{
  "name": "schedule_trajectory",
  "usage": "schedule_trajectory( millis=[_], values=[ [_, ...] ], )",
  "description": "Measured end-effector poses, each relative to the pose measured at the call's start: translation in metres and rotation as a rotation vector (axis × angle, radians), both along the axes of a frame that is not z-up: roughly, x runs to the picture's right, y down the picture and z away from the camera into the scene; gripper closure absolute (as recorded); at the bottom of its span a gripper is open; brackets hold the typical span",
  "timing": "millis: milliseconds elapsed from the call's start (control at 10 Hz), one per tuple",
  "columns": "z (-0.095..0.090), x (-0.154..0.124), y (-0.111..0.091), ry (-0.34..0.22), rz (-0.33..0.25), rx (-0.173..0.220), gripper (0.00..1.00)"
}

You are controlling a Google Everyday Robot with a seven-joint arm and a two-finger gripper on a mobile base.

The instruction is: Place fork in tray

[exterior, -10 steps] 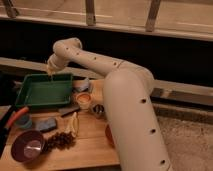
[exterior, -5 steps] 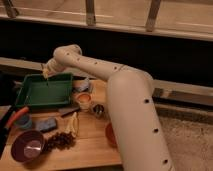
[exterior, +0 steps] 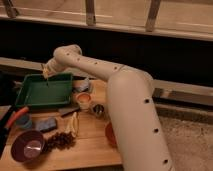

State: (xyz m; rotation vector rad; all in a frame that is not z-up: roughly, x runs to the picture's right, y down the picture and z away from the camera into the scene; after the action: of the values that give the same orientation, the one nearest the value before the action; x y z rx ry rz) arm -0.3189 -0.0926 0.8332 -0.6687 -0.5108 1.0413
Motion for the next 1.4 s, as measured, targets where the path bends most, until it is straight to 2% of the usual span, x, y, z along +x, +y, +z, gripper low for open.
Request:
schedule_trajectory(
  millis=[100,300,600,900,1000,1300,1400],
  values=[
    [0.008,0.0,0.002,0.002,0.016,-0.008,0.99],
    [0.036,0.005,0.008,0.017,0.043,-0.034,0.85],
    [0.062,0.007,0.019,0.036,0.065,-0.083,0.54],
    [0.074,0.009,0.032,0.044,0.073,-0.128,0.25],
    [0.076,0.005,0.037,0.042,0.068,-0.143,0.2],
    [0.08,0.002,0.047,0.04,0.059,-0.186,0.2],
    [0.08,0.002,0.048,0.039,0.057,-0.187,0.2]
  ],
)
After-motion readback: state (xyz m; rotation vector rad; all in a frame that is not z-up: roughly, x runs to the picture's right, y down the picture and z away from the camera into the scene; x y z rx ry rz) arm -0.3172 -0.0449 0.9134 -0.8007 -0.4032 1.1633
